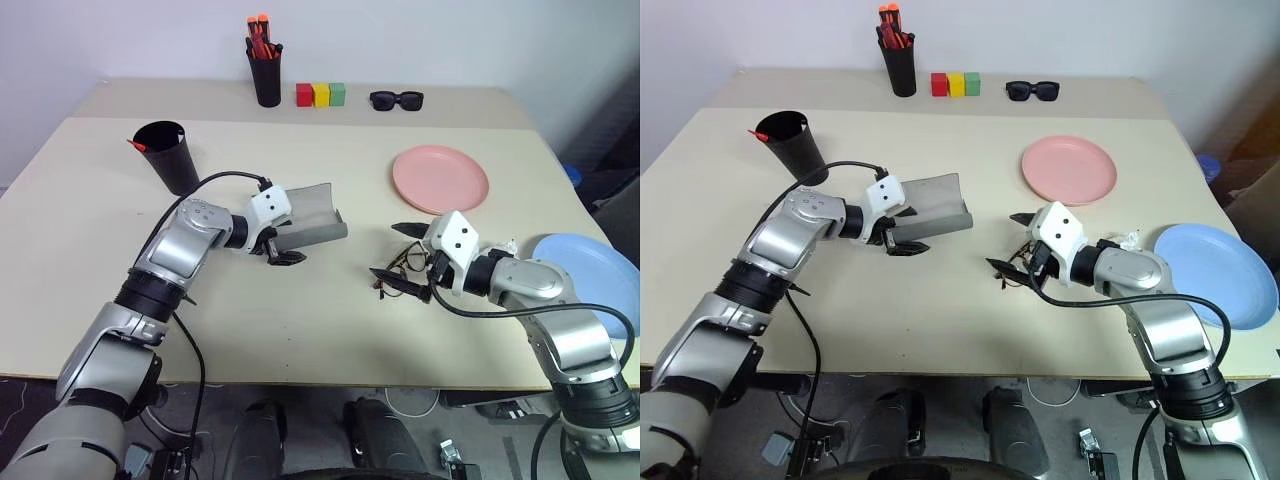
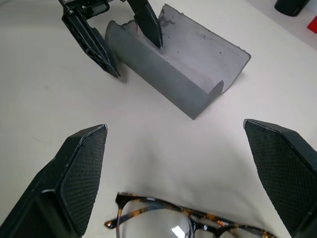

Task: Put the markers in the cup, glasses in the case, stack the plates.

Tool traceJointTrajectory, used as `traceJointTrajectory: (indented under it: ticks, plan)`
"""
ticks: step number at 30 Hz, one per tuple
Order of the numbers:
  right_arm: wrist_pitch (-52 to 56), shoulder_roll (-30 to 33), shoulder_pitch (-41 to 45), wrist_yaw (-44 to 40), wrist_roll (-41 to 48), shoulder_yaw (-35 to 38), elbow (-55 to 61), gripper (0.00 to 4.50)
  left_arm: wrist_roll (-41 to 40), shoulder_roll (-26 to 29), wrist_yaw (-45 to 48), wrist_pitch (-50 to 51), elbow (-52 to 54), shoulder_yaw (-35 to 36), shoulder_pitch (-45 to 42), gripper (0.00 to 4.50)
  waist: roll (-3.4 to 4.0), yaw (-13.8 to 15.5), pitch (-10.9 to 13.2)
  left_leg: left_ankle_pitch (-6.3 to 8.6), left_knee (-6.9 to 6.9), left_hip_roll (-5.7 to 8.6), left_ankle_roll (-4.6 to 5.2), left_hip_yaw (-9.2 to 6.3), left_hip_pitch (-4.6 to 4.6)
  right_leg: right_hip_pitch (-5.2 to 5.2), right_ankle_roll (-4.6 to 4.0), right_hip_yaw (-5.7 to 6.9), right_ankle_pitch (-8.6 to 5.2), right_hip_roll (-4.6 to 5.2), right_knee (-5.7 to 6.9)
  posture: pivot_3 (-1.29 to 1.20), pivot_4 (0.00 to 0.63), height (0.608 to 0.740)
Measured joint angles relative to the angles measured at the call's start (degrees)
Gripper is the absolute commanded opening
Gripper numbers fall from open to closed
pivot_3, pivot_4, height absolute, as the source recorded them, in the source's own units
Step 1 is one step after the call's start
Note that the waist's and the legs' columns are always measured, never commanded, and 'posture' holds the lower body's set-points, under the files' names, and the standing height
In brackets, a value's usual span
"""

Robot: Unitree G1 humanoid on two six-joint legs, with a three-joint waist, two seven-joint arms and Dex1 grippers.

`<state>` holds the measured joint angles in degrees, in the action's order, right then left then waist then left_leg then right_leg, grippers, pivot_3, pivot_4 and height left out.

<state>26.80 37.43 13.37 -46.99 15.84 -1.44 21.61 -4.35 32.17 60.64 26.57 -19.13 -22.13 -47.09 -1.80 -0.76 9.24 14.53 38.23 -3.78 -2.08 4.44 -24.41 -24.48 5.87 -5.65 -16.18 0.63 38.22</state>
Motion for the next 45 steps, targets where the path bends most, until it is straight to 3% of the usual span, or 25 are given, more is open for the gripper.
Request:
traceJointTrajectory:
  ticks: [2, 9, 21, 36, 39, 45]
  plan:
    - [0.4, 0.2, -0.9, 0.0, 0.2, 0.0, 0.9, 4.50, 0.6, -0.3, 0.9, 0.0, -0.8, -0.2, -0.3, 3.69, 0.00, 0.0, 0.0, 0.00, 0.00, 0.00, 0.00, -0.01, 0.00, 0.00, 0.00, 0.00, 0.00, 0.00, 0.00, 0.00, 0.150, 0.722]
    - [0.4, 0.4, -2.1, 0.2, 0.2, 0.0, 1.3, 4.50, 2.5, -1.0, 2.3, -1.8, -2.4, -0.1, -0.4, 0.03, 0.00, 0.0, 0.0, 0.00, 0.00, 0.00, 0.00, -0.02, 0.00, 0.00, 0.00, 0.00, 0.00, 0.00, 0.00, 0.00, 0.150, 0.722]
    - [0.7, 0.4, -0.7, -1.2, 0.8, -0.6, 1.4, 4.50, 3.7, 7.0, 11.1, -15.8, 4.6, 0.2, 5.2, 0.03, 0.01, 0.2, 0.0, 0.00, 0.02, 0.00, 0.01, 0.00, 0.00, 0.01, -0.01, -0.01, 0.00, 0.03, 0.01, 0.00, 0.150, 0.722]
    - [-1.0, 3.1, 2.8, -1.5, -2.4, -1.5, -0.3, 4.50, 3.6, 5.9, 12.8, -16.1, 5.4, 1.0, 5.9, 0.03, 0.01, 0.1, 0.0, 0.02, 0.05, 0.00, 0.03, 0.01, 0.00, 0.02, -0.01, -0.01, 0.00, 0.03, 0.01, 0.00, 0.150, 0.722]
    - [-2.0, 4.4, 3.3, -1.9, -3.3, -1.4, -0.8, 4.50, 3.0, 5.9, 13.0, -15.9, 5.3, 1.4, 5.9, 0.82, 0.01, 0.0, 0.0, 0.02, 0.03, -0.01, 0.04, -0.01, 0.00, 0.02, -0.01, 0.00, 0.00, 0.01, 0.01, 0.00, 0.150, 0.722]
    - [-3.9, 5.3, 3.3, -3.1, -4.0, -1.4, -2.1, 4.50, 2.9, 5.9, 11.4, -17.0, 5.5, 2.2, 7.2, 3.87, 0.01, 0.0, 0.0, 0.02, 0.04, -0.01, 0.04, 0.00, 0.01, 0.02, 0.00, -0.01, 0.00, 0.02, 0.02, 0.00, 0.150, 0.722]
